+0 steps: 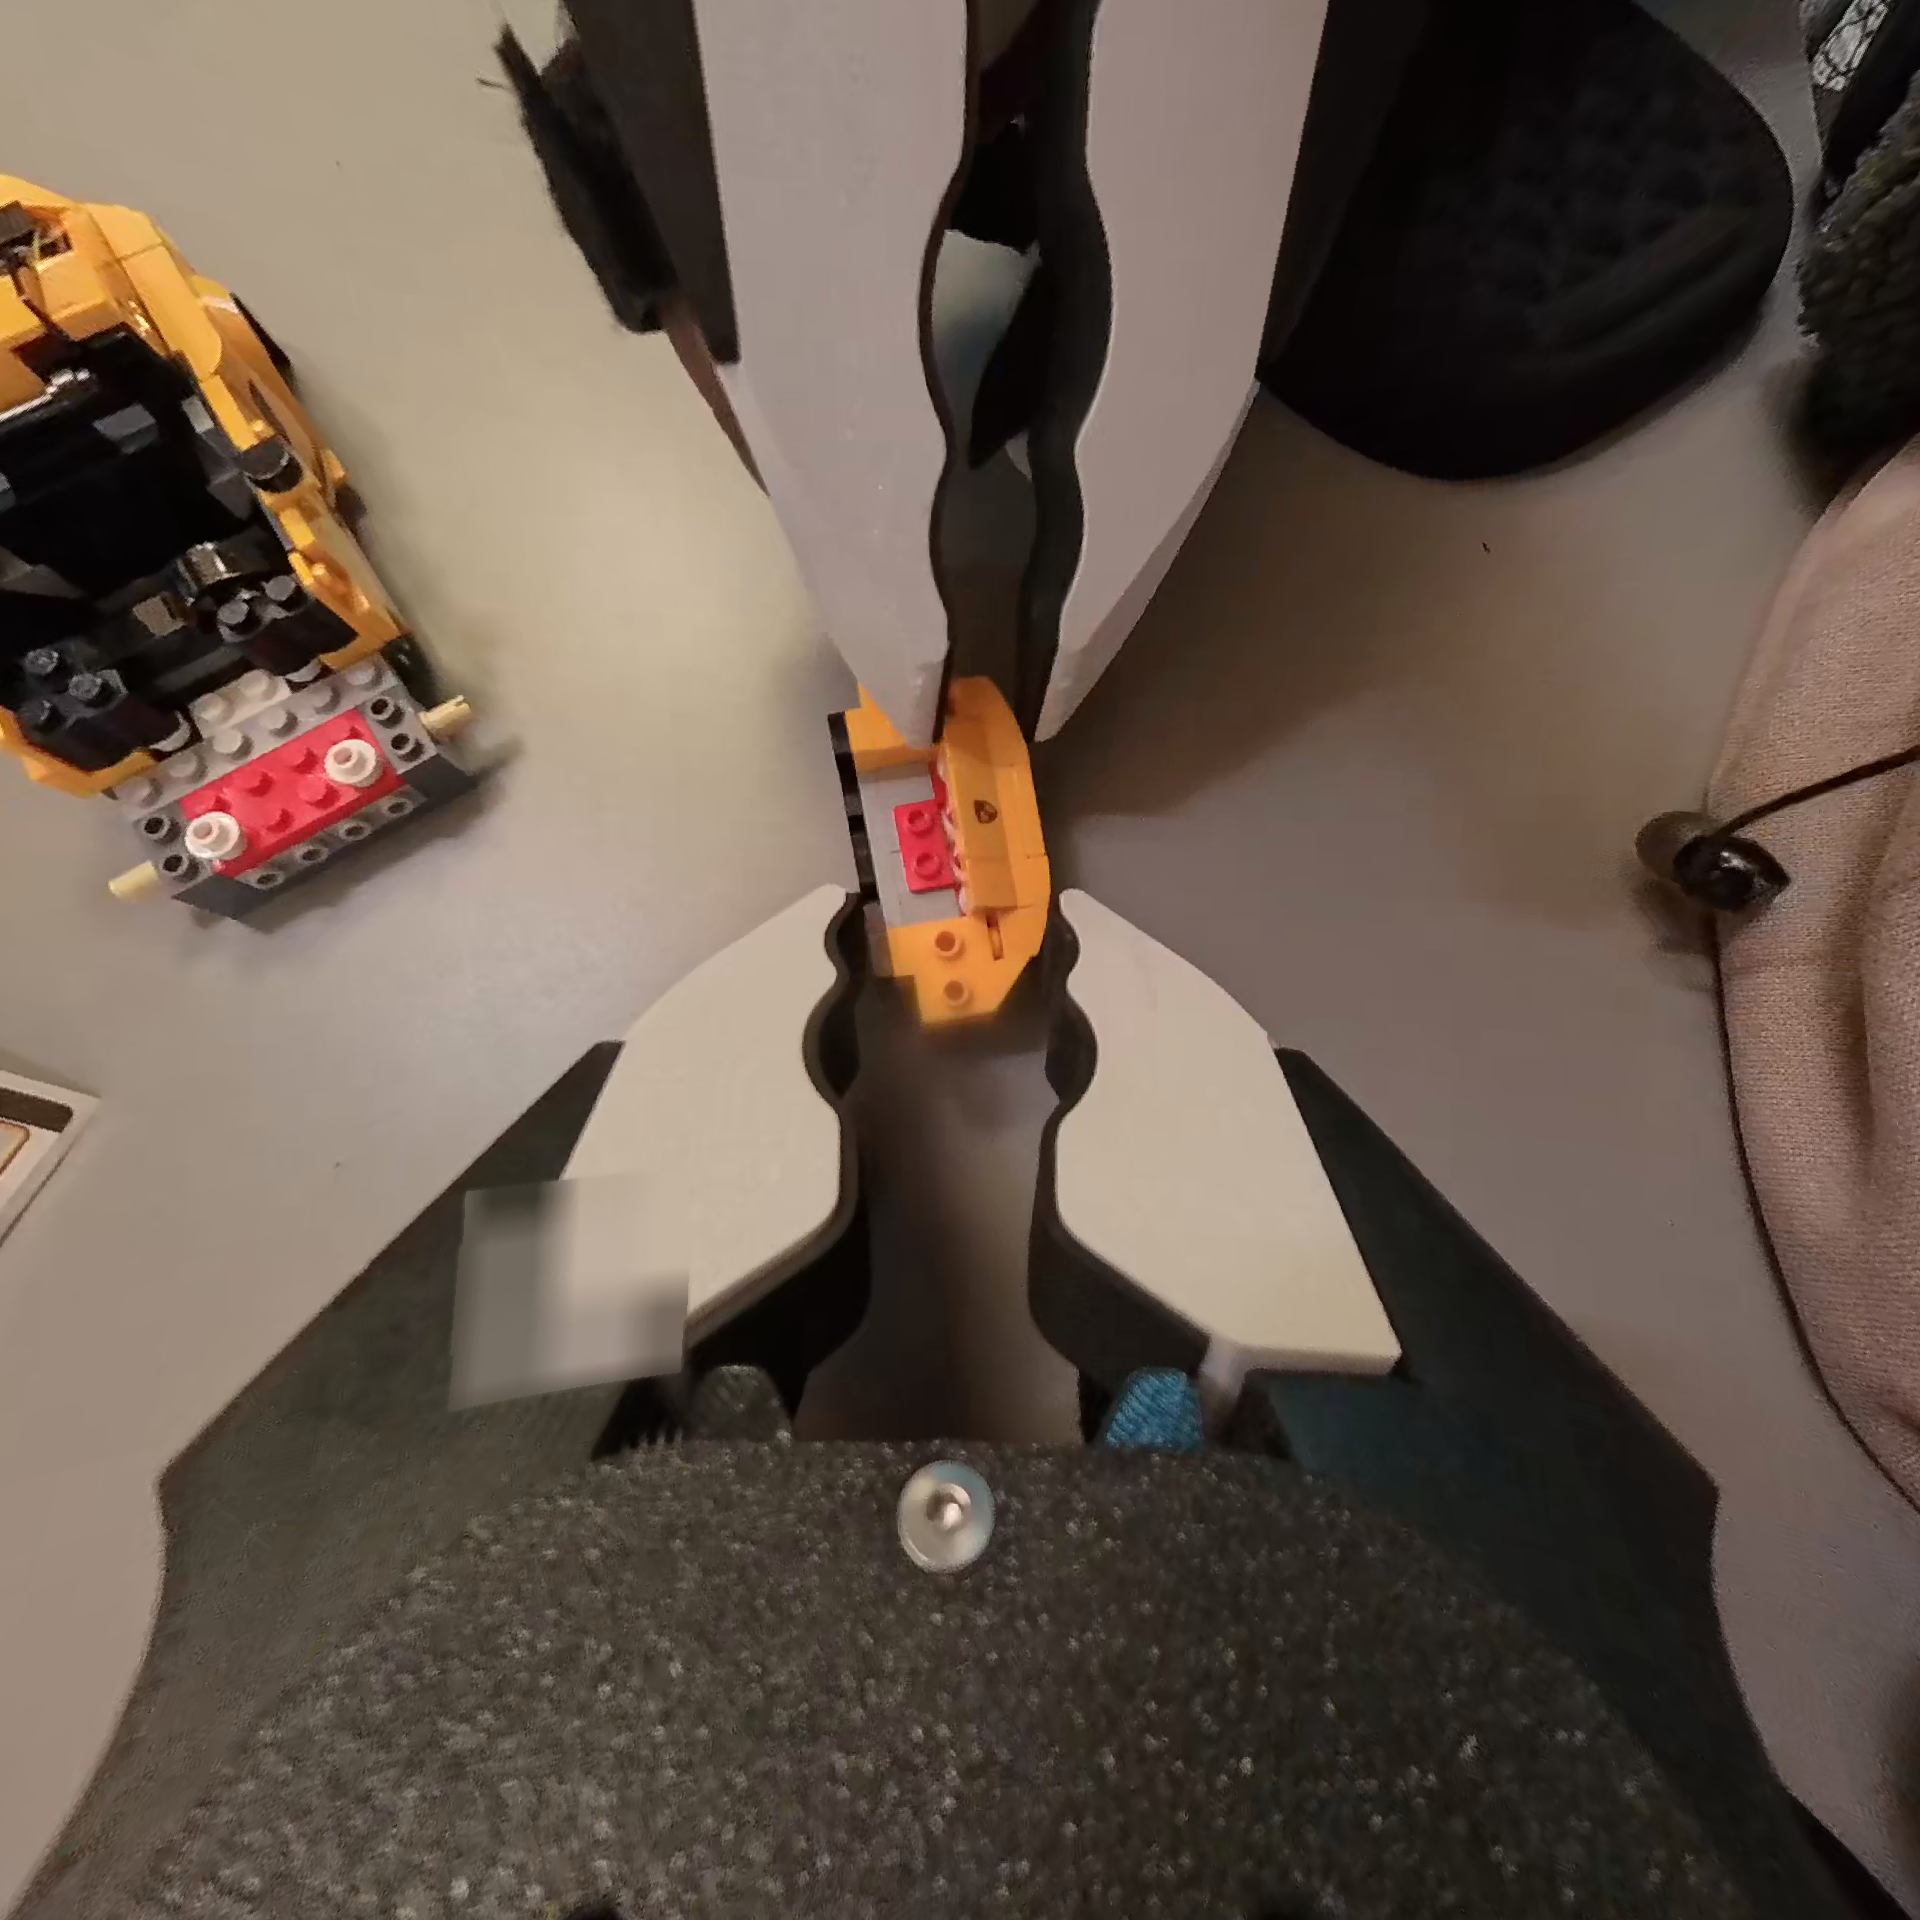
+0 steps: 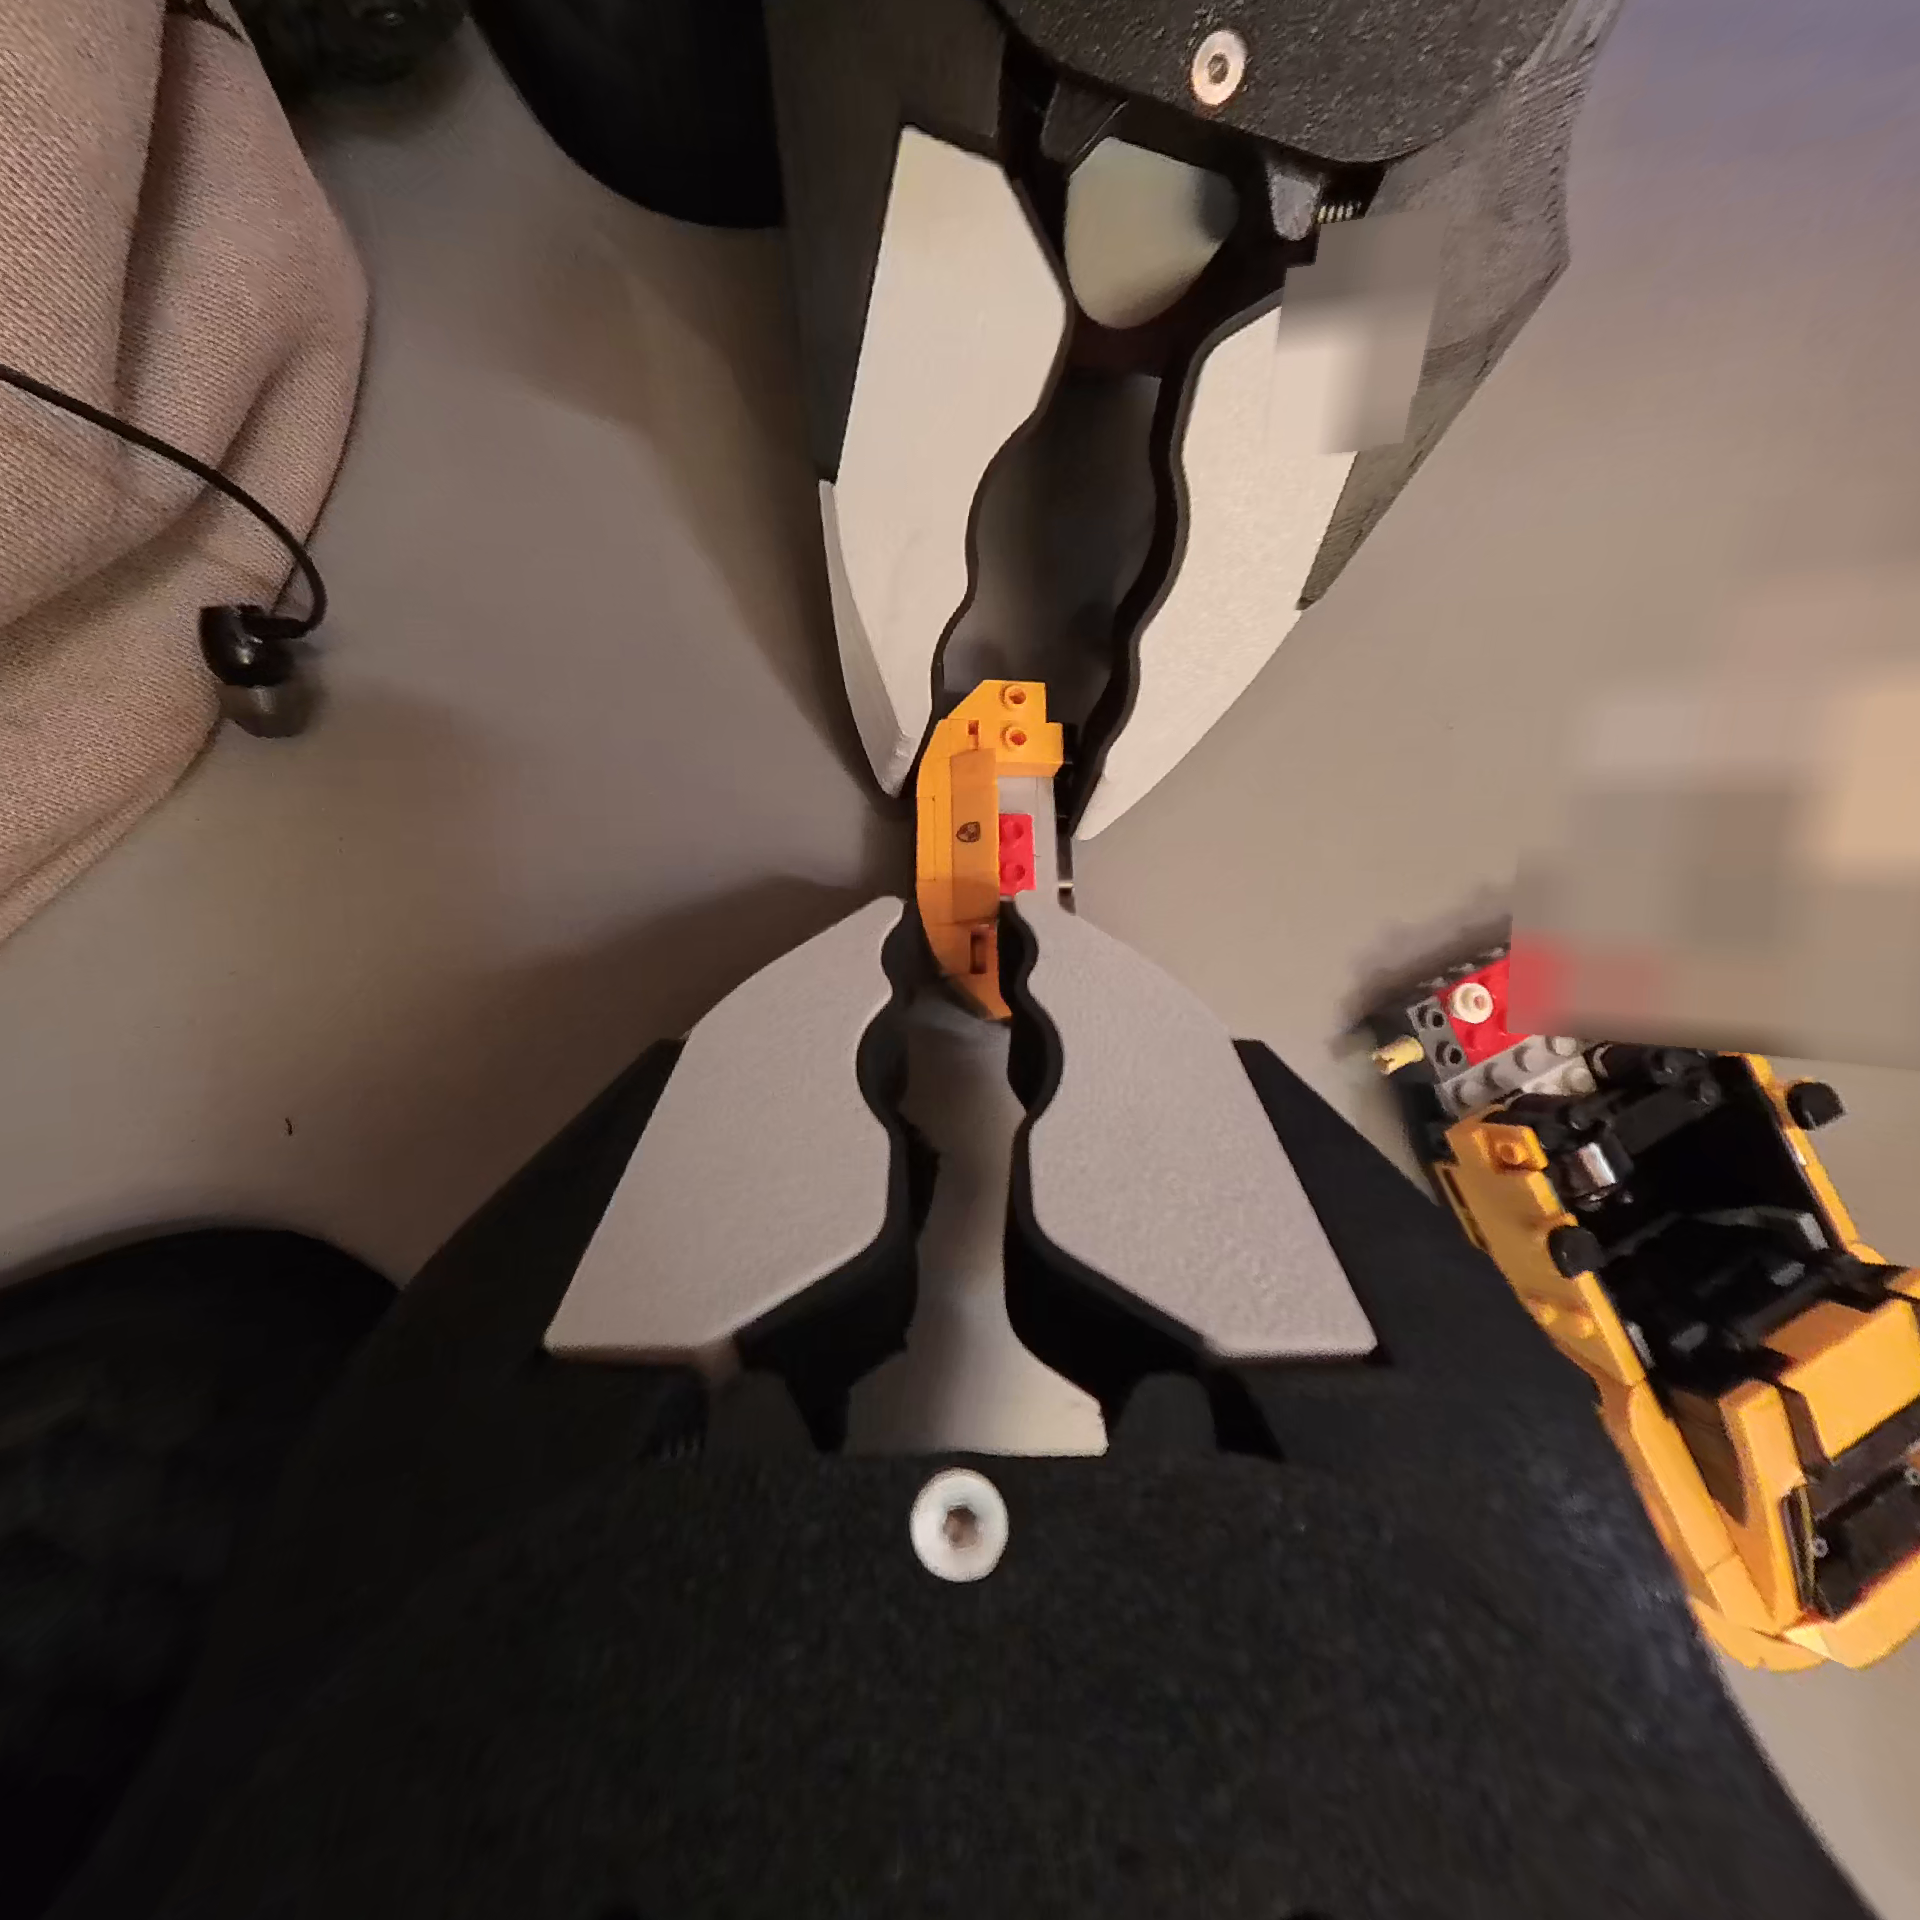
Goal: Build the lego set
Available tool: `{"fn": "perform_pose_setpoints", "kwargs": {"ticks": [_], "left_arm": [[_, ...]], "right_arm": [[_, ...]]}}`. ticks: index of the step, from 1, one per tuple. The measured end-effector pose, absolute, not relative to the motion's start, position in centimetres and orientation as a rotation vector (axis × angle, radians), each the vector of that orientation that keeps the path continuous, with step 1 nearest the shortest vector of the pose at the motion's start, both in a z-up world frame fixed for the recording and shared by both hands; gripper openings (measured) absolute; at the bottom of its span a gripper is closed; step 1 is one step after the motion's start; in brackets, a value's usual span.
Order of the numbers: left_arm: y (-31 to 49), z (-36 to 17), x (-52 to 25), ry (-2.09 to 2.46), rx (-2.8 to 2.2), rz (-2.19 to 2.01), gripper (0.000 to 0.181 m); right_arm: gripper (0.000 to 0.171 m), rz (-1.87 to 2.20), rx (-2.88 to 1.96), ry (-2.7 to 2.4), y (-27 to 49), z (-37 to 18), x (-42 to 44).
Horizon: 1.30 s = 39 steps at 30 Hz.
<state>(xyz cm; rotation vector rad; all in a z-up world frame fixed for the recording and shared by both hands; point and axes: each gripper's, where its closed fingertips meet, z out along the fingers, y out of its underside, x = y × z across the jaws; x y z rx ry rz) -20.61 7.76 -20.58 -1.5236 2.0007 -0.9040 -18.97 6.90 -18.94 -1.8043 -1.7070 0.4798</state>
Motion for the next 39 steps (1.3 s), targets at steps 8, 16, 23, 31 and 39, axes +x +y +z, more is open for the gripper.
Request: {"fn": "perform_pose_setpoints", "kwargs": {"ticks": [8, 16, 23, 31, 39], "left_arm": [[7.9, -20.6, -20.7, 2.000, -1.511, -0.881, 0.033], [7.9, -20.5, -20.8, 1.997, -1.516, -0.891, 0.033], [7.9, -20.5, -20.8, 1.998, -1.511, -0.889, 0.034], [7.7, -20.4, -20.8, 1.995, -1.504, -0.917, 0.035], [7.7, -20.4, -20.9, 1.995, -1.495, -0.916, 0.034]], "right_arm": [[0.017, 0.403, -1.792, -1.712, 7.2, -19.2, -19.0], [0.018, 0.419, -1.756, -1.662, 7.6, -17.8, -18.8], [0.009, 0.439, -1.764, -1.695, 7.1, -18.7, -18.9], [0.007, 0.498, -1.800, -1.681, 6.9, -18.8, -19.0], [0.008, 0.523, -1.817, -1.657, 6.9, -18.7, -19.1]]}}
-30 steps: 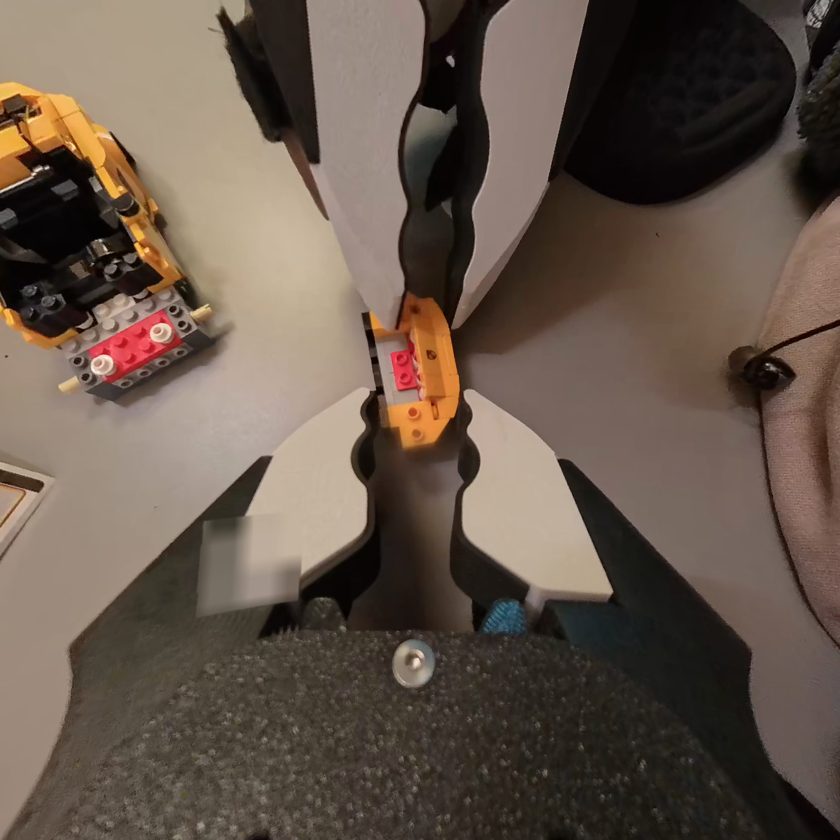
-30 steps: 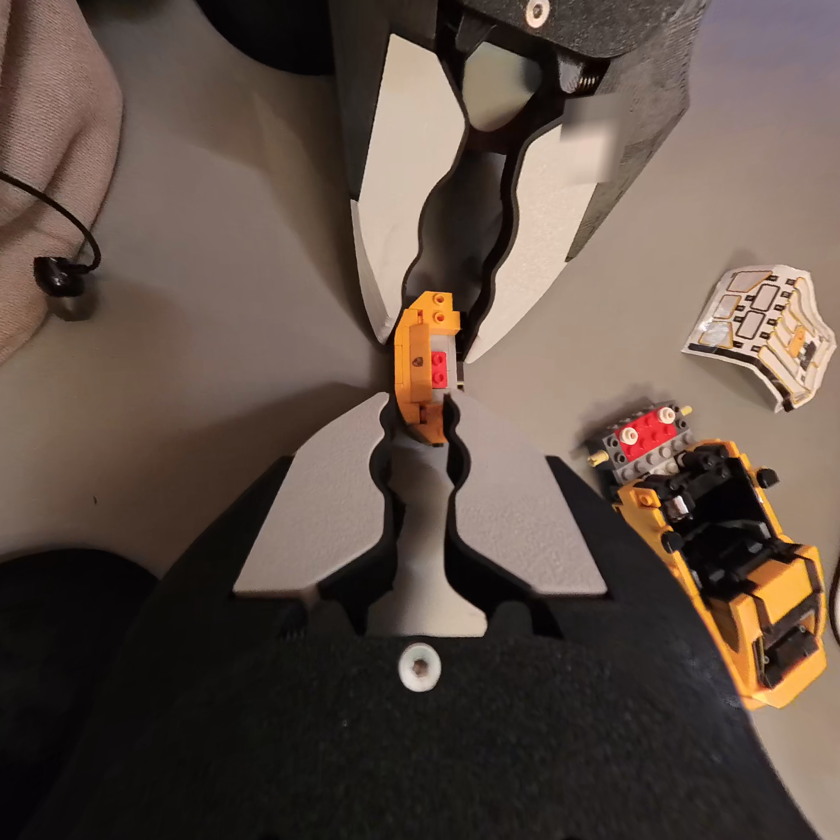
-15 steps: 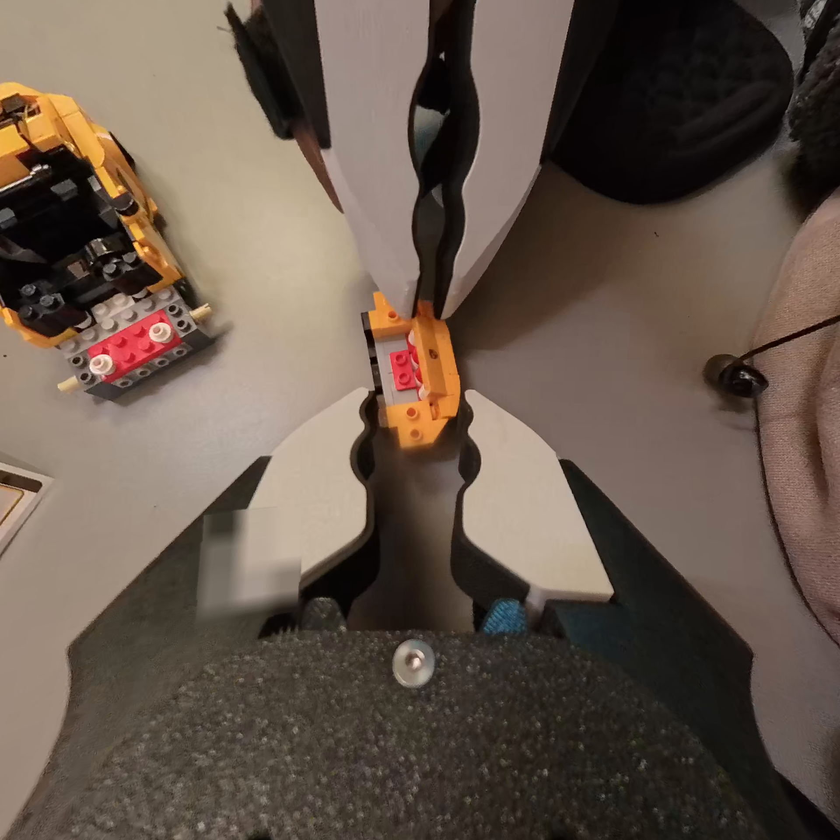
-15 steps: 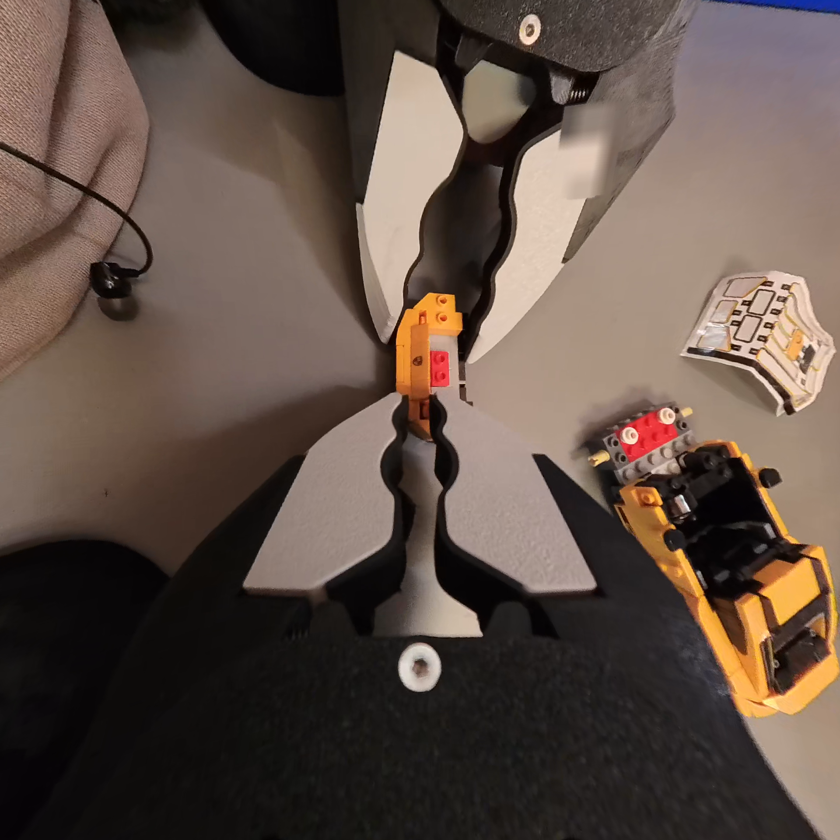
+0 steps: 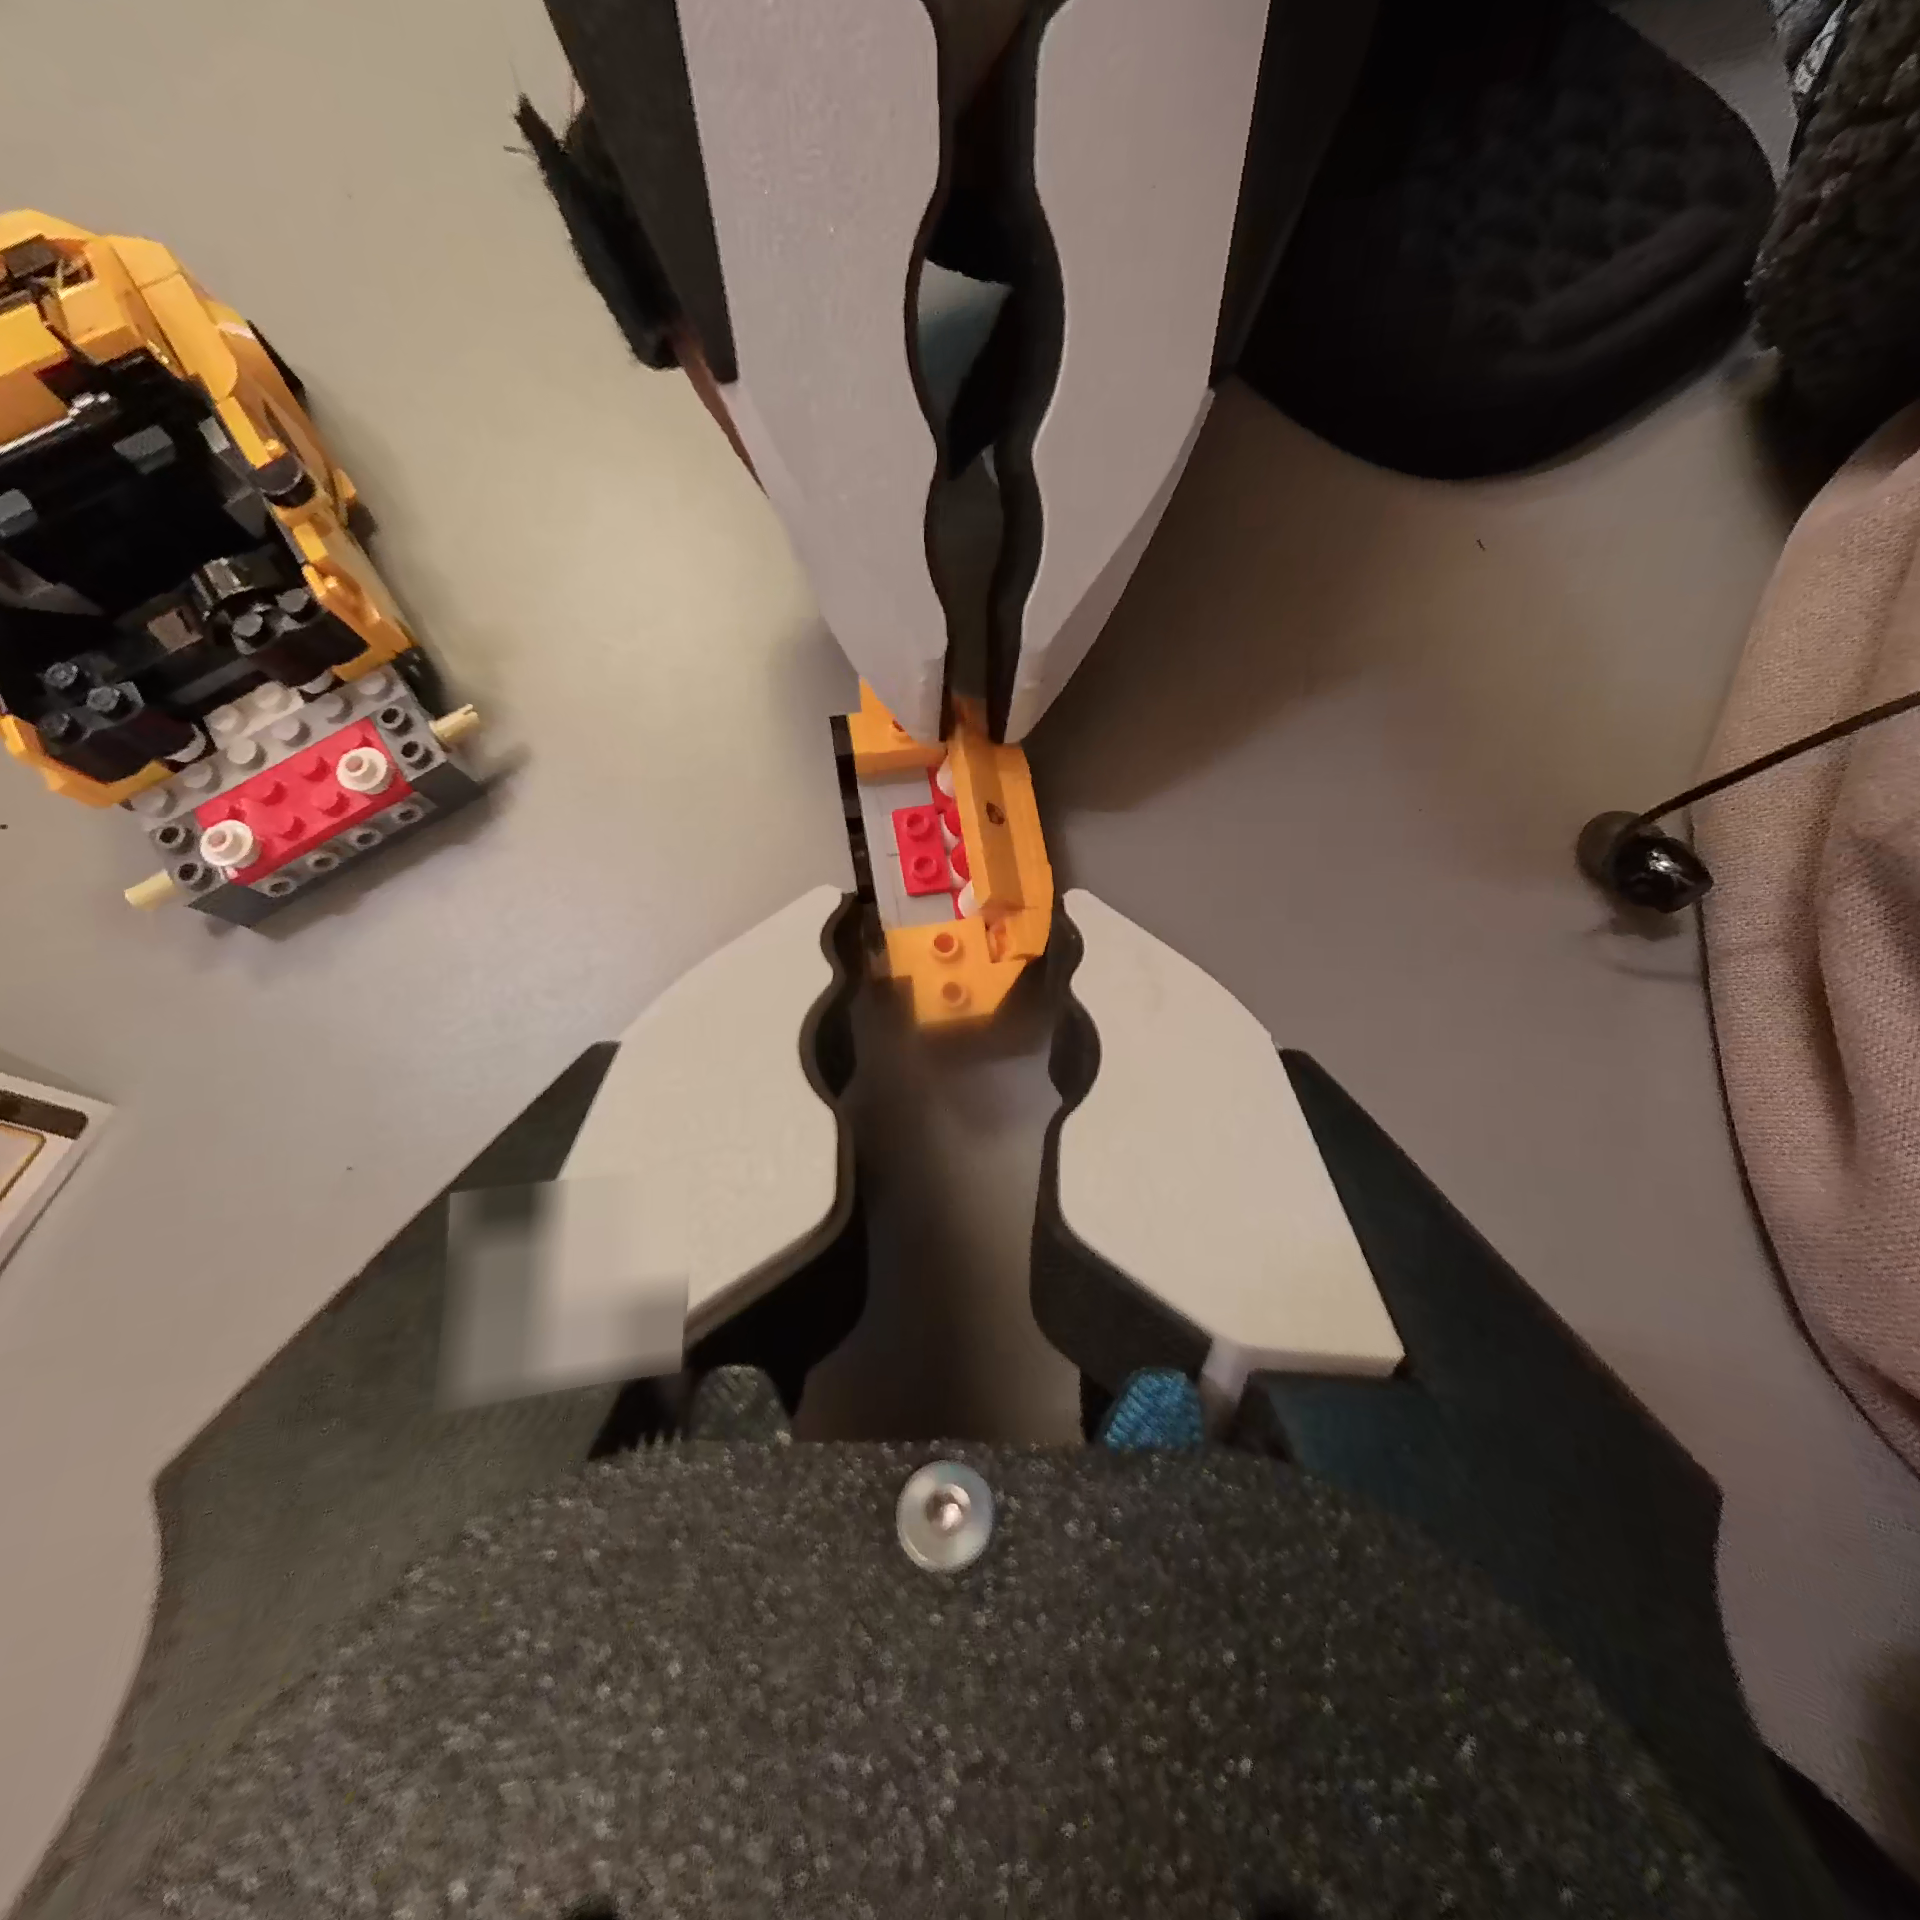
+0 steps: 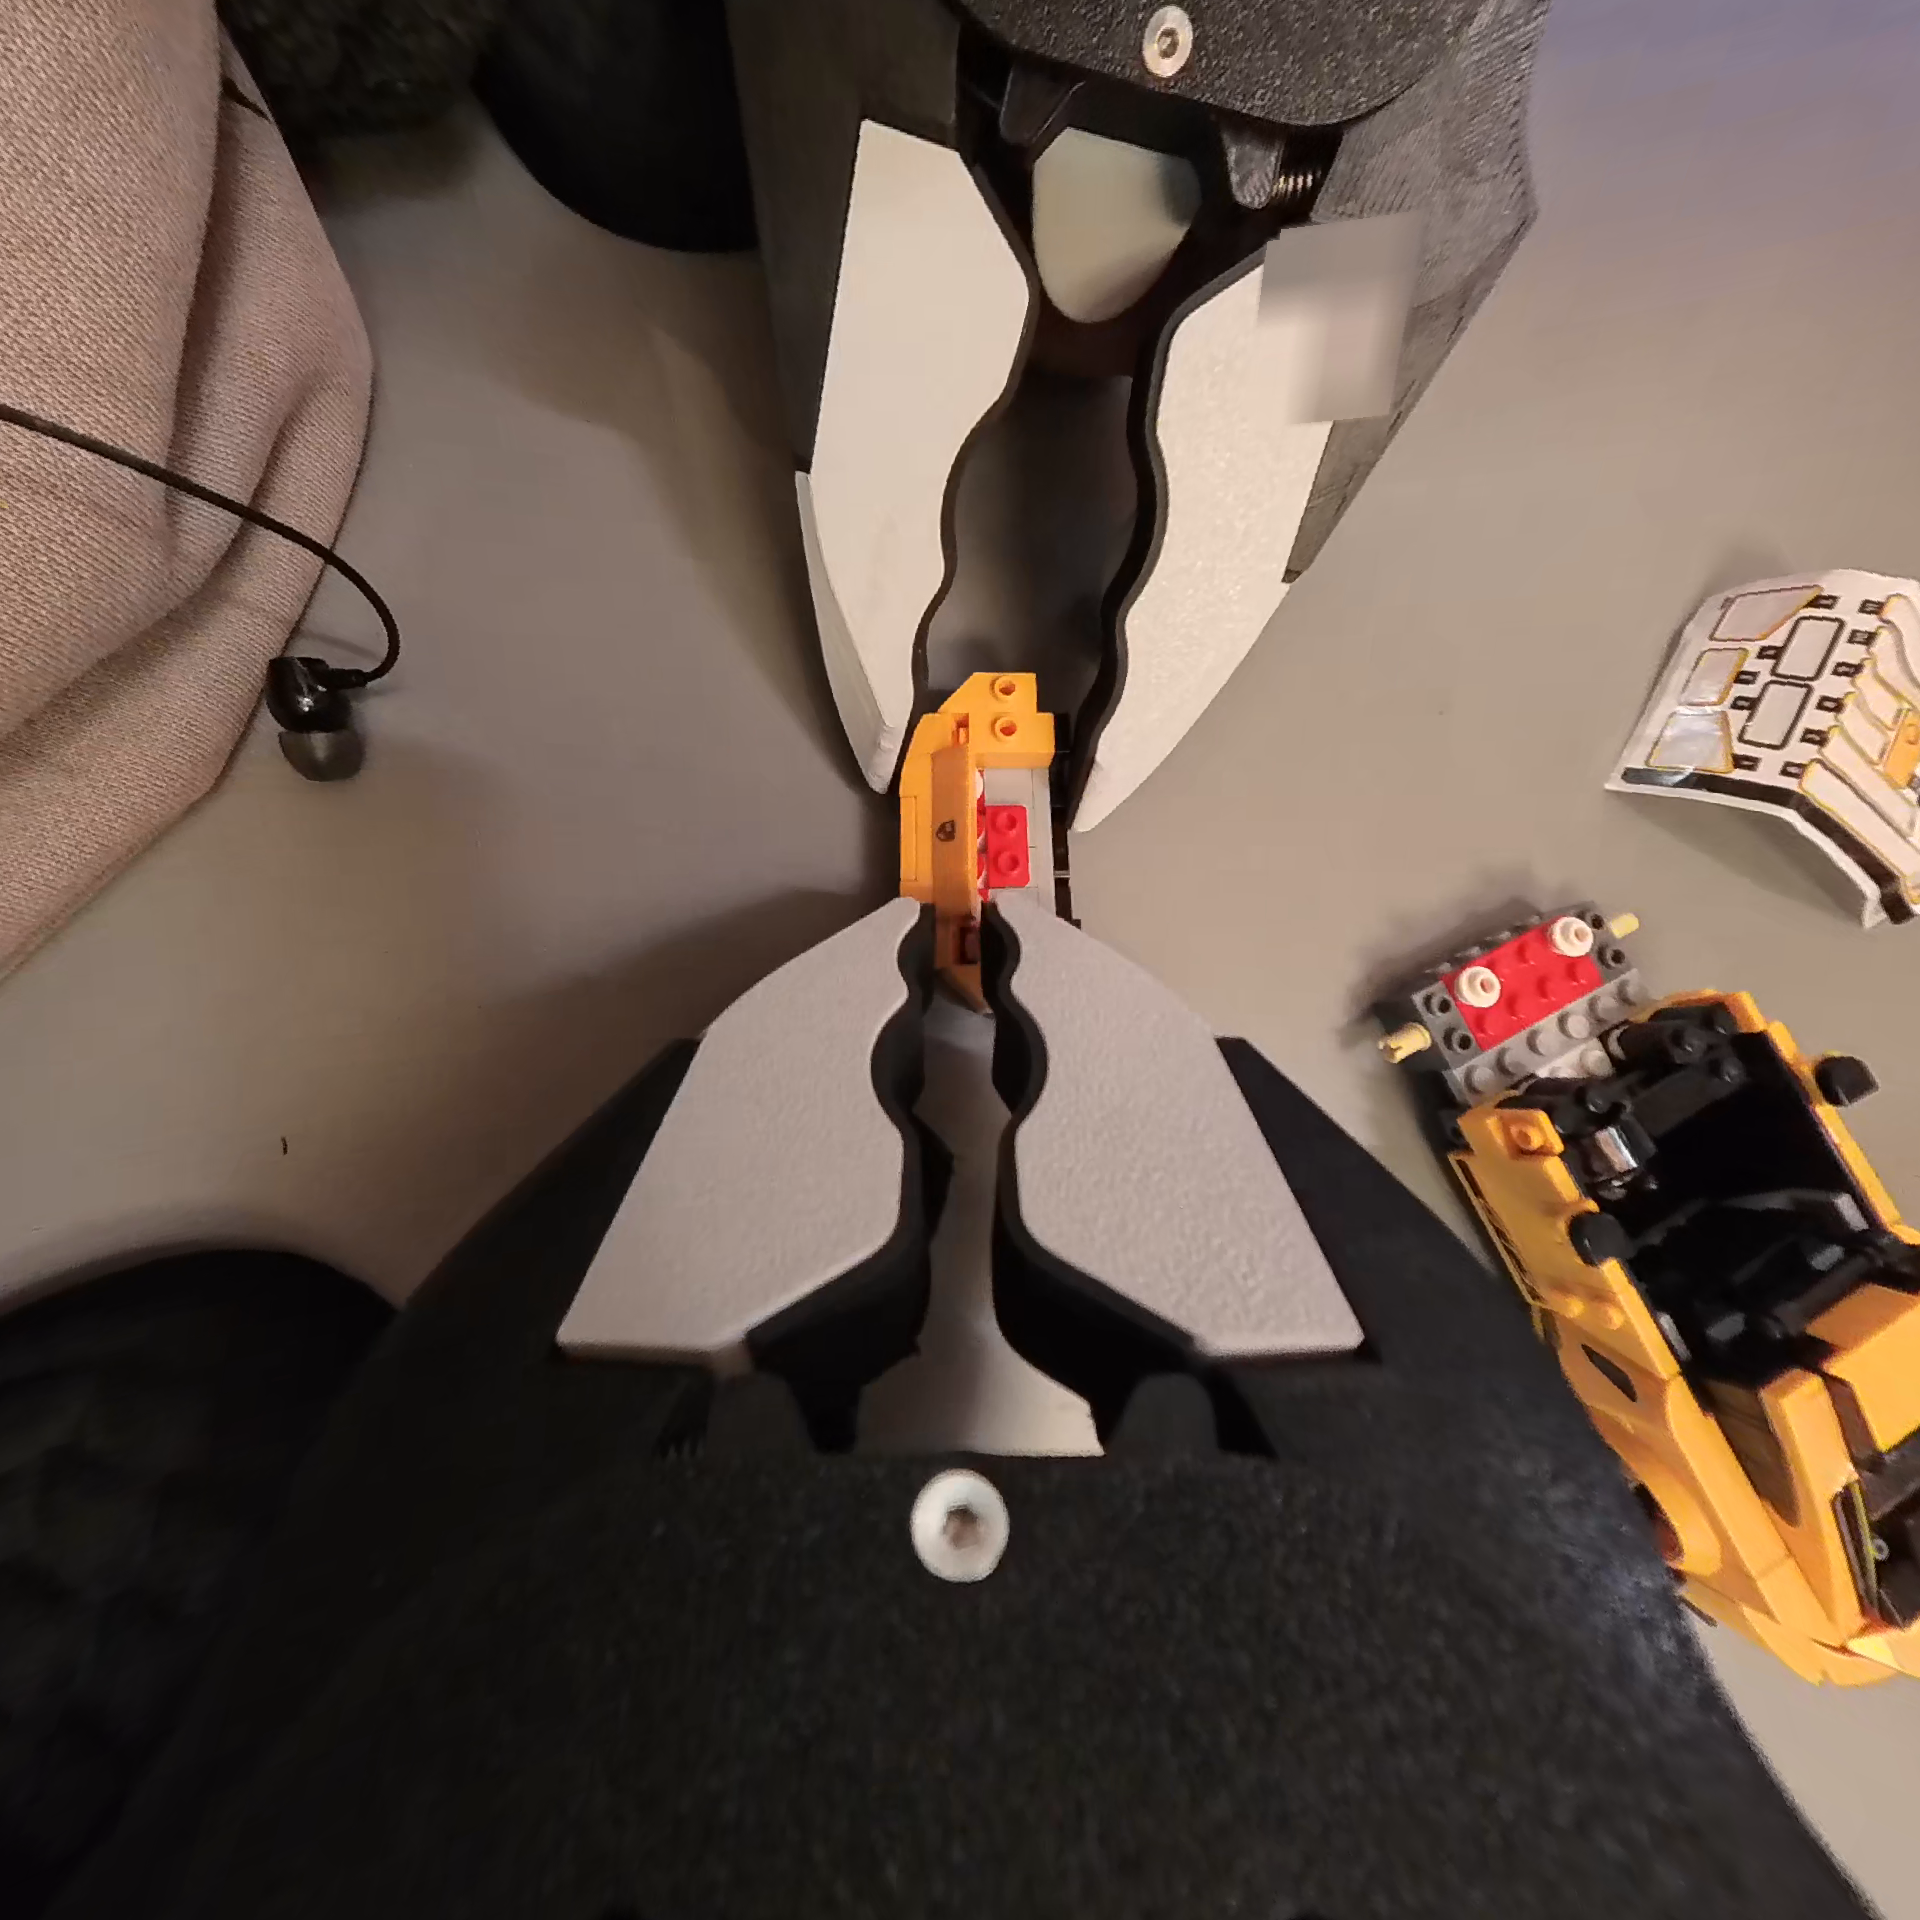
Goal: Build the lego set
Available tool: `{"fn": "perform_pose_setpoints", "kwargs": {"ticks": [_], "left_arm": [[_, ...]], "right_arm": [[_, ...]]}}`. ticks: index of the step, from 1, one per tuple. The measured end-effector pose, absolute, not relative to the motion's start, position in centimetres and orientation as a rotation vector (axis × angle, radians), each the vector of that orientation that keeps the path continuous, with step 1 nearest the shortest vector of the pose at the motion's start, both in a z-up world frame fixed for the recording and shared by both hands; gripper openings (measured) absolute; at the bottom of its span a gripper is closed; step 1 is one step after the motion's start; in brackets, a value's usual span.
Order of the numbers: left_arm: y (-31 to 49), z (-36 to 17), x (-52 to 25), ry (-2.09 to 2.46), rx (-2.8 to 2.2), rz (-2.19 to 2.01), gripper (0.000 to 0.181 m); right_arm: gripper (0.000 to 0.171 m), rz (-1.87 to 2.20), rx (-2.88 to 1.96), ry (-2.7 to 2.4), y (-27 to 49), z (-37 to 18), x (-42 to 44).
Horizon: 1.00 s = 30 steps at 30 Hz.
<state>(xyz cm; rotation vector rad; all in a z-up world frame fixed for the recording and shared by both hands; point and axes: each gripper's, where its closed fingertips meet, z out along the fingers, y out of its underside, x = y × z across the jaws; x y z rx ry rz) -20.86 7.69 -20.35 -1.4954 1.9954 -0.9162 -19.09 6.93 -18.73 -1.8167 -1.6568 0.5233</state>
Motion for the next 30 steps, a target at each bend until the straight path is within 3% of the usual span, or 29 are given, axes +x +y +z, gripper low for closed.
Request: {"fn": "perform_pose_setpoints", "kwargs": {"ticks": [7, 11, 14, 23, 30], "left_arm": [[7.7, -20.2, -20.9, 1.989, -1.500, -0.920, 0.034], [7.7, -20.2, -20.9, 1.990, -1.498, -0.922, 0.033], [7.7, -20.2, -21.0, 1.992, -1.495, -0.922, 0.033], [7.7, -20.1, -21.0, 1.998, -1.476, -0.903, 0.033], [7.6, -20.0, -21.1, 2.004, -1.440, -0.878, 0.033]], "right_arm": [[0.020, 0.498, -1.827, -1.618, 7.4, -18.4, -18.9], [0.044, 0.513, -1.885, -1.626, 7.3, -19.0, -18.4], [0.052, 0.530, -1.919, -1.630, 7.3, -19.6, -18.6], [0.033, 0.619, -1.871, -1.638, 7.2, -19.3, -19.5], [0.032, 0.591, -1.832, -1.646, 6.9, -19.2, -19.6]]}}
